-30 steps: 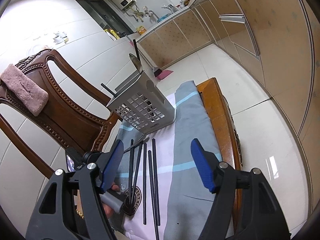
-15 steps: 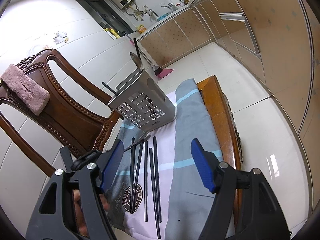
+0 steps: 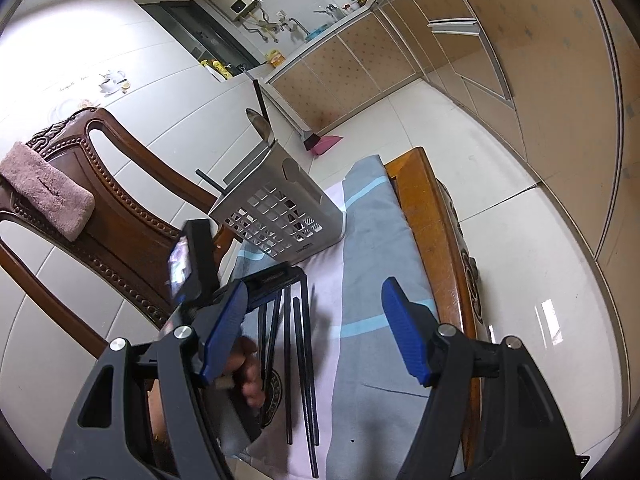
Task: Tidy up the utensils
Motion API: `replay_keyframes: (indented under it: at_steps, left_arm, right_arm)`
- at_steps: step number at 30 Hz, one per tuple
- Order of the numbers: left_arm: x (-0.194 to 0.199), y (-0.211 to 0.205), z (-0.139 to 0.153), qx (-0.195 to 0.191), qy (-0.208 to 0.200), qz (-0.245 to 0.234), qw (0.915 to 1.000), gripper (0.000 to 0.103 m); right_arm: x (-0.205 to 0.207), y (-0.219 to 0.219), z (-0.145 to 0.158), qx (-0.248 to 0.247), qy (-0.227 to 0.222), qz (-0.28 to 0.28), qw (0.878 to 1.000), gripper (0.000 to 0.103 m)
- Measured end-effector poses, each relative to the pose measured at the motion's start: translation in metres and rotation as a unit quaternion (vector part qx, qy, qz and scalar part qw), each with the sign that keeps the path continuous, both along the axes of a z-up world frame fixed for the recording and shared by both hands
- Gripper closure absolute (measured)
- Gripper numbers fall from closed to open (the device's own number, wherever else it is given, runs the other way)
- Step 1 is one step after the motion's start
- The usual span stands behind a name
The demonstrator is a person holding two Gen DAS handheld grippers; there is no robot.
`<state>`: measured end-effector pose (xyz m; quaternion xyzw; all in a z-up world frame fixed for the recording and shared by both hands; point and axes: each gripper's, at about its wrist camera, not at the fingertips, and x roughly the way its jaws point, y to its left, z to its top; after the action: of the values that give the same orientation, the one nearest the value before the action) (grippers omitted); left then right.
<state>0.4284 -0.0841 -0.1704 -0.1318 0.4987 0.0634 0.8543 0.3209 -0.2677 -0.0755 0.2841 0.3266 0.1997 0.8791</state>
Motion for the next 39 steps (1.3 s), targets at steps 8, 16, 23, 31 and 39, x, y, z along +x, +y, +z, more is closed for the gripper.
replay_keyframes:
  at_steps: [8,16,23,31,39]
  left_arm:
    - [0.026,-0.006,-0.009,0.009,0.035,-0.025,0.999,0.095]
    - [0.032,-0.013,0.018,-0.013,0.005,-0.049,0.9987,0.096]
    - [-0.005,-0.006,0.1,-0.041,-0.075,-0.081,0.993,0.096]
    - [-0.073,0.005,0.192,-0.05,-0.165,-0.114,0.9784,0.096]
    - [-0.081,0.007,0.285,-0.02,-0.239,-0.119,0.9634,0.096]
  right_arm:
    - [0.002,0.0,0.0,0.0,0.0,0.001,1.0,0.035]
    - [0.002,-0.001,0.001,0.001,-0.001,-0.003,1.0,0.034]
    - [0.003,-0.001,0.001,0.003,0.0,-0.002,1.0,0.034]
    - [0.002,-0.002,0.0,0.002,0.001,-0.004,1.0,0.034]
    - [0.002,0.001,-0.001,-0.002,0.004,-0.002,1.0,0.034]
